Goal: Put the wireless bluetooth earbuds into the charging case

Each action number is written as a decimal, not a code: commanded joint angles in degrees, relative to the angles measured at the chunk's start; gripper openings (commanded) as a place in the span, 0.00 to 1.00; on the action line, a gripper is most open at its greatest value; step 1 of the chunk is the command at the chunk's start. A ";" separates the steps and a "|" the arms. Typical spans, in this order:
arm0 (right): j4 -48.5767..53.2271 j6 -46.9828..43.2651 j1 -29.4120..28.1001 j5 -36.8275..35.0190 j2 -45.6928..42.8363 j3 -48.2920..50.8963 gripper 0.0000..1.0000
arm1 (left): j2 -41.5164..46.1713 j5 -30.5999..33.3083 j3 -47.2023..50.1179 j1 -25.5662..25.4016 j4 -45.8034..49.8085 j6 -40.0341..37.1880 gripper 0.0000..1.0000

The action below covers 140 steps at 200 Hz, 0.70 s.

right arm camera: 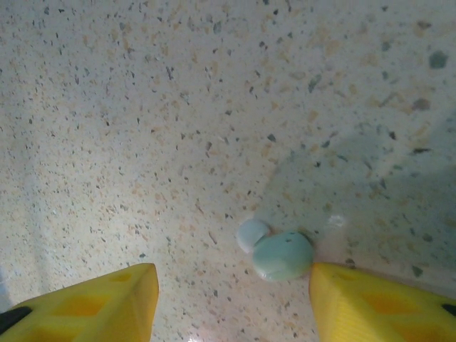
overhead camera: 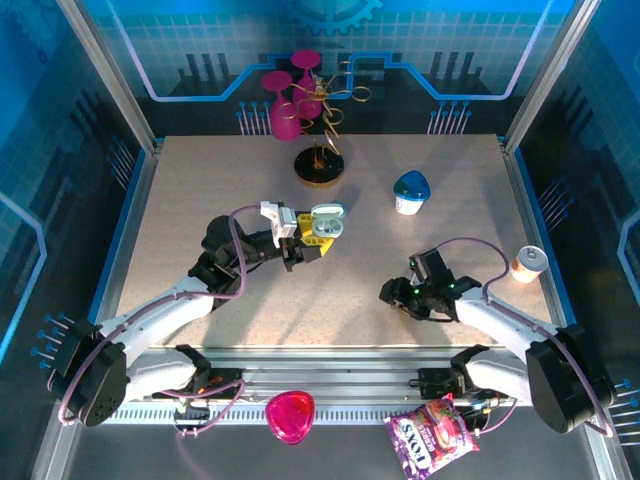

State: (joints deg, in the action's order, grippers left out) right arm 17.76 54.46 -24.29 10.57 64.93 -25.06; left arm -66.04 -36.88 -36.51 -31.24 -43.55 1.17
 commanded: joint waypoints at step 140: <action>-6.07 -0.59 0.69 0.57 6.26 -3.55 0.44 | 0.45 -0.38 -1.54 0.24 1.38 -0.73 0.32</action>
State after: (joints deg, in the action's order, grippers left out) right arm 16.86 54.43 -23.44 10.52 71.64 -27.75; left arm -66.04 -36.86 -36.53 -31.24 -42.26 1.15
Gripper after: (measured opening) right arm 0.442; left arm 0.365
